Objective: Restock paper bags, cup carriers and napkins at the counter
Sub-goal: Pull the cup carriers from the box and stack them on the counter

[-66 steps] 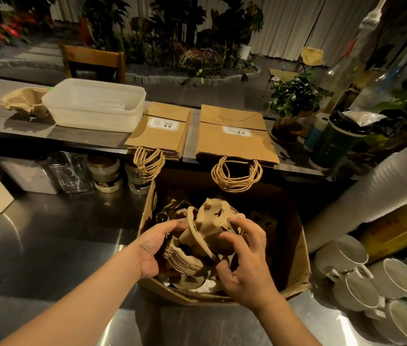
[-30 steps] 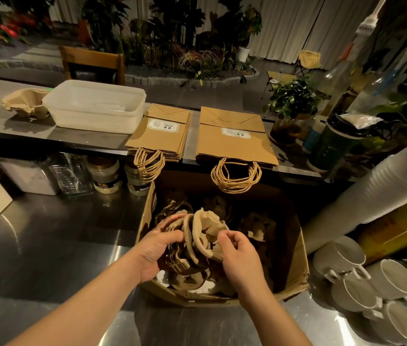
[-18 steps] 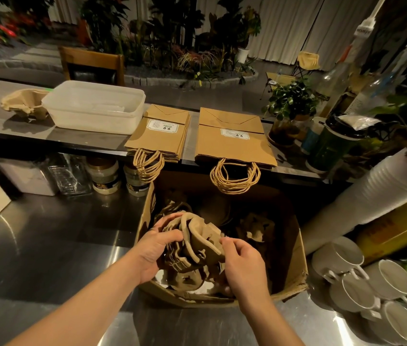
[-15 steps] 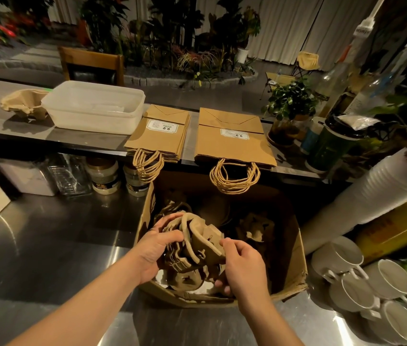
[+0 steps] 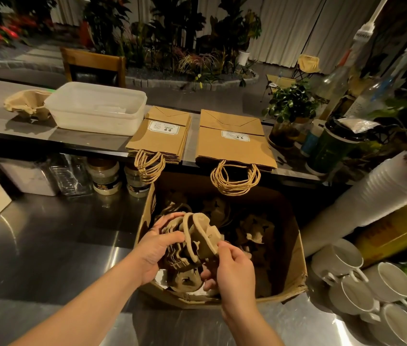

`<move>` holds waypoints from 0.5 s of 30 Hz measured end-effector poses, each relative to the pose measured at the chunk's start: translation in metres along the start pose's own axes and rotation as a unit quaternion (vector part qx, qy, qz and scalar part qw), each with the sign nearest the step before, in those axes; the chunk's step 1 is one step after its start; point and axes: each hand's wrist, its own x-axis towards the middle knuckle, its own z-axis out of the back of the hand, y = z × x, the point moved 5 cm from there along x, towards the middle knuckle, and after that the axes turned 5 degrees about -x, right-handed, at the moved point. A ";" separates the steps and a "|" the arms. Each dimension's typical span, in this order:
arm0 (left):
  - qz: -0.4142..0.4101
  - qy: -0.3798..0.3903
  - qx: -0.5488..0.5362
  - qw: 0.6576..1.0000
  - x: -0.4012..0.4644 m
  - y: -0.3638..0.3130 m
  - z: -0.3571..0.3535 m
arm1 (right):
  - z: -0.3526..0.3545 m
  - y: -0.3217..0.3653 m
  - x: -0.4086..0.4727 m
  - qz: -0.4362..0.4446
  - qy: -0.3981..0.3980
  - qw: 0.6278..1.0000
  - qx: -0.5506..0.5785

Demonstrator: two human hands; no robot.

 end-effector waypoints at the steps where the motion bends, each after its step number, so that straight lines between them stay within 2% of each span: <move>1: 0.000 -0.002 0.002 1.000 0.000 0.000 0.000 | 0.000 0.001 0.000 0.006 0.004 1.000 -0.025; 4: -0.002 0.007 0.010 1.000 -0.002 -0.001 -0.002 | -0.006 0.001 0.001 0.016 0.059 0.991 -0.118; 8: -0.013 0.024 0.044 0.999 -0.002 -0.002 -0.005 | -0.013 0.010 0.003 0.084 0.097 0.954 -0.269; 15: -0.029 0.028 0.105 0.994 -0.006 -0.001 -0.009 | -0.029 0.028 0.011 0.157 0.154 0.930 -0.295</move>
